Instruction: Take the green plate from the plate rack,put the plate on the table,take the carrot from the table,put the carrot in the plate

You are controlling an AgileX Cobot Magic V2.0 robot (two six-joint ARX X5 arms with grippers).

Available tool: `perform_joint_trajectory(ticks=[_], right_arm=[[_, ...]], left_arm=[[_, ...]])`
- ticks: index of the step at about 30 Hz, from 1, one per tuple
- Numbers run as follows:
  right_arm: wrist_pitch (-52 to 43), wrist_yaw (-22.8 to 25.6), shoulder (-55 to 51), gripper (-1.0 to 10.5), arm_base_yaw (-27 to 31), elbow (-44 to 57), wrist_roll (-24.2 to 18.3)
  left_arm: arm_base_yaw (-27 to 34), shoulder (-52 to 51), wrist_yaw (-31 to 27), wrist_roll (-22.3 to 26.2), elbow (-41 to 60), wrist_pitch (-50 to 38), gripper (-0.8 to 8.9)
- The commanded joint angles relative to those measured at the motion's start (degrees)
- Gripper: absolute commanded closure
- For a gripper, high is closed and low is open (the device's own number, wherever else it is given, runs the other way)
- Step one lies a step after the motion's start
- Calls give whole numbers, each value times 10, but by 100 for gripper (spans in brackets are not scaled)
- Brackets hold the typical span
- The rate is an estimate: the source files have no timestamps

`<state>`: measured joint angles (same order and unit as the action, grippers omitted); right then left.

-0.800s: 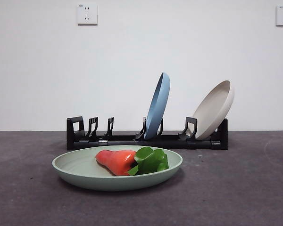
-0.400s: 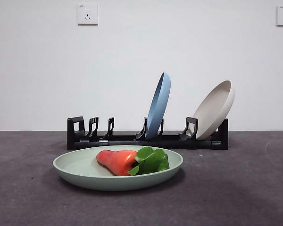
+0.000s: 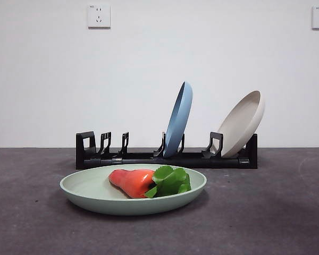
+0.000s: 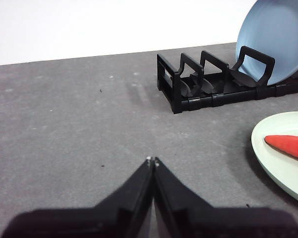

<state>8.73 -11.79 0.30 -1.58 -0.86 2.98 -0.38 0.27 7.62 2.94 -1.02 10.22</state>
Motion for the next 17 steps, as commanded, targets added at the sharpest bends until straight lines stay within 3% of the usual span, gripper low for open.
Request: perform_joint_trajectory(ticks=[1, 17], right_arm=[[10, 1, -2, 946, 0, 6, 0], [7, 2, -2, 946, 0, 6, 6]], left_arm=[[2, -1, 0, -4, 7, -1, 816], [2, -1, 0, -4, 7, -1, 816]])
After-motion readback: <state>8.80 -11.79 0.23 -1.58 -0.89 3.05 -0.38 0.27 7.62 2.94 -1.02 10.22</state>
